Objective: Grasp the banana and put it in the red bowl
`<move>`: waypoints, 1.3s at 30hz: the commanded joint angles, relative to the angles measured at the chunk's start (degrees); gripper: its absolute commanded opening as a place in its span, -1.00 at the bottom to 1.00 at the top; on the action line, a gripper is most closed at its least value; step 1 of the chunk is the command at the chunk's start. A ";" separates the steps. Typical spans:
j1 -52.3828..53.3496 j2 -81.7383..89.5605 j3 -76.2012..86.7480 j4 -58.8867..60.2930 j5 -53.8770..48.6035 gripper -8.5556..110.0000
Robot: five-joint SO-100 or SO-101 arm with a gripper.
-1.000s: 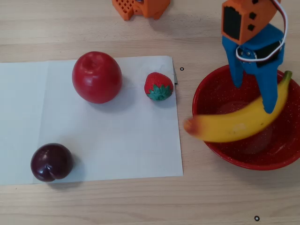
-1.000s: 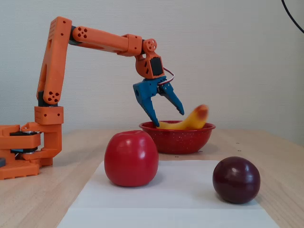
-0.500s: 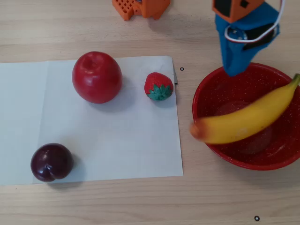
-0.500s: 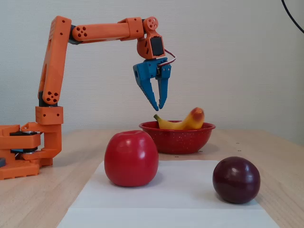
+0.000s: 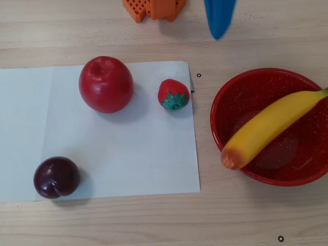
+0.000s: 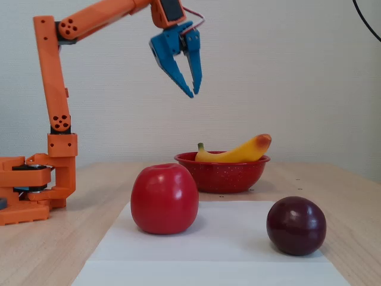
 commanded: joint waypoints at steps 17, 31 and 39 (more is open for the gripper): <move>-12.39 39.81 40.17 -16.88 3.87 -0.85; -15.56 64.51 77.96 -40.87 4.04 -0.85; -17.67 76.99 98.61 -55.90 5.98 -0.85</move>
